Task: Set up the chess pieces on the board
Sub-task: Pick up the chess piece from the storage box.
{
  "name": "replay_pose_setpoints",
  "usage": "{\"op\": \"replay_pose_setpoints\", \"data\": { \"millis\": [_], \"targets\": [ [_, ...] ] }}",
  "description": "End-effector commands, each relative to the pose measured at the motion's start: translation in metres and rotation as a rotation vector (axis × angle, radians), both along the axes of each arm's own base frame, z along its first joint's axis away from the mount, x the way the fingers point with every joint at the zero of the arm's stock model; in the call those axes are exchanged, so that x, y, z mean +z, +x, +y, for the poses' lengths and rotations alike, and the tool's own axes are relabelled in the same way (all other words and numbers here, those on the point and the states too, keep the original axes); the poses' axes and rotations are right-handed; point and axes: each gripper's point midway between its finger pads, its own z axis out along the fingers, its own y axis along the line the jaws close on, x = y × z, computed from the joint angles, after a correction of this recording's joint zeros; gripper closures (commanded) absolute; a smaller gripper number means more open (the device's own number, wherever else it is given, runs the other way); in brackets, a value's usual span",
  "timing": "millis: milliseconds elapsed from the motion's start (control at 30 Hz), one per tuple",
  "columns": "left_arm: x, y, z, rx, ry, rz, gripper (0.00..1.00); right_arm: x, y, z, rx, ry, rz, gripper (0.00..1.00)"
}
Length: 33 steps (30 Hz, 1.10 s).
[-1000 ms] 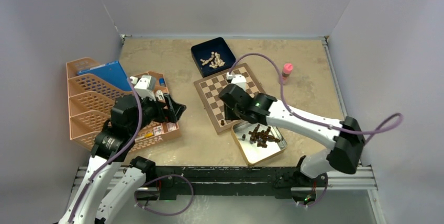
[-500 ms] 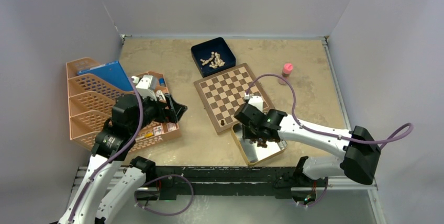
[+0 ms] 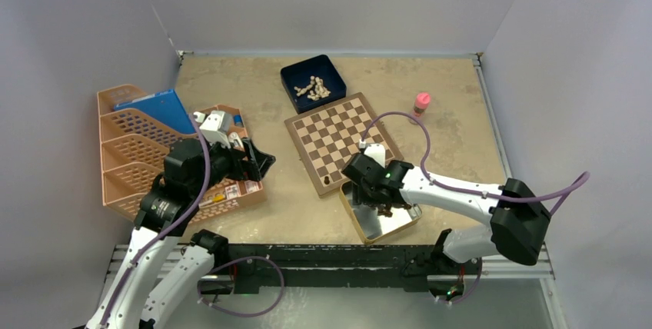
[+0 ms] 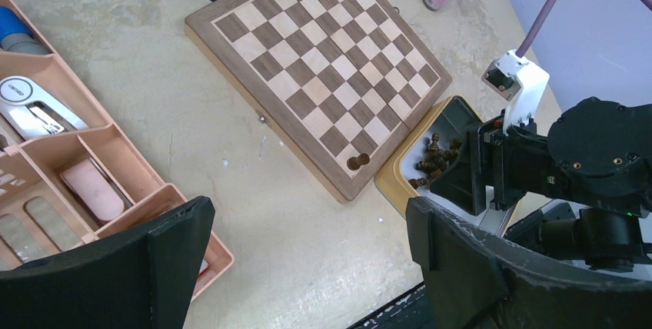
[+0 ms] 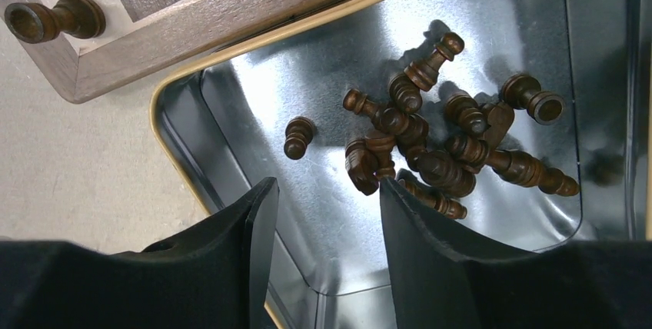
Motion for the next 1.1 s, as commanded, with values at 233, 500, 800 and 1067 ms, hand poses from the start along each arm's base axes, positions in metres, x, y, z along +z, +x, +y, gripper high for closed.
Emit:
{"op": "replay_pose_setpoints", "data": {
  "millis": [233,500,800,1067],
  "targets": [
    [0.012,0.003,-0.001,-0.003,-0.023,-0.046,0.04,-0.016,0.001,-0.004,-0.048,-0.019,0.013,0.52],
    [0.012,0.004,-0.002,-0.006,-0.021,-0.047,0.04,-0.011,-0.001,-0.005,-0.047,-0.004,0.01,0.69],
    [0.012,0.004,-0.002,-0.008,-0.022,-0.045,0.04,-0.007,0.006,-0.006,-0.066,-0.007,-0.023,0.87],
    [0.012,0.003,-0.003,-0.012,-0.022,-0.045,0.04,0.025,0.016,-0.002,-0.081,0.019,-0.08,0.93]
  ]
}}
